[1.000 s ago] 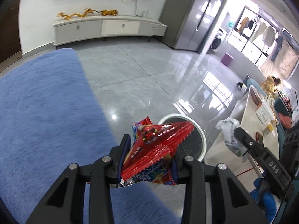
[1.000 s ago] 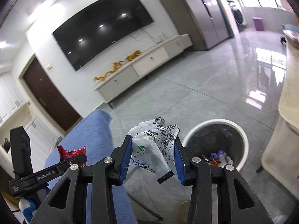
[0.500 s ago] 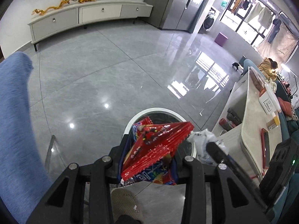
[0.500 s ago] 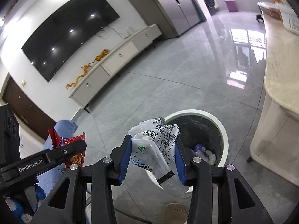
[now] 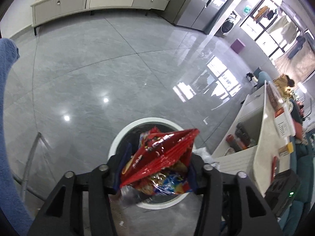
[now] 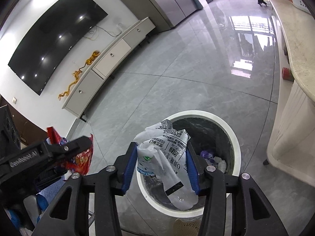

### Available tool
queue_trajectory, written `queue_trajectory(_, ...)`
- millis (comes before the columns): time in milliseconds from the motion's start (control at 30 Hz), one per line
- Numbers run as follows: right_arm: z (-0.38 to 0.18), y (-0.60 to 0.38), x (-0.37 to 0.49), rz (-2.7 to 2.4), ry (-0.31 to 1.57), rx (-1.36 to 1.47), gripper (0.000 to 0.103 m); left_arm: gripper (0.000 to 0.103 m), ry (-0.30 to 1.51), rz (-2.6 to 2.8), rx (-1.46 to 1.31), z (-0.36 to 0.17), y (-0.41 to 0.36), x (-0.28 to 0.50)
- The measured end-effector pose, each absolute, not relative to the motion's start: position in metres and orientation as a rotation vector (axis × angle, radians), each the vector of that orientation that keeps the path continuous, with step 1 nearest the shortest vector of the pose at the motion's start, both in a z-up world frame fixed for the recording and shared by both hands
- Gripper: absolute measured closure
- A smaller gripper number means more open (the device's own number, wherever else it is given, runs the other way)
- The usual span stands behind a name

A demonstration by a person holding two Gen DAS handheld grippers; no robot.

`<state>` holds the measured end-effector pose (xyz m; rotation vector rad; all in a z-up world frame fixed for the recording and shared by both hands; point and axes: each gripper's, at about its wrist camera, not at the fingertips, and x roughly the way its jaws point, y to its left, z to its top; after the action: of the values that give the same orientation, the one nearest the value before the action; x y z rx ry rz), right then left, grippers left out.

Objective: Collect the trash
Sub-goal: 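Open both tools to drop the chip bag and wrapper into the bin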

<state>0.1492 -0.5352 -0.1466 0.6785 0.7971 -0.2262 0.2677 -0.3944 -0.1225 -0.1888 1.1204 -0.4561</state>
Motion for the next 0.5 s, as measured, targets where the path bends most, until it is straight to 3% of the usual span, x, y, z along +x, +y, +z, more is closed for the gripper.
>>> queue_trajectory(133, -0.144, -0.534, 0.147, -0.242, 0.796, 0.685, 0.049, 0.040, 1.109, -0.485, -0.200, -0.117, -0.399, 0.266)
queue_trajectory(500, -0.113, -0.529, 0.134, -0.272, 0.747, 0.685, 0.043, 0.035, 1.058, -0.500, -0.226, -0.085, -0.393, 0.248)
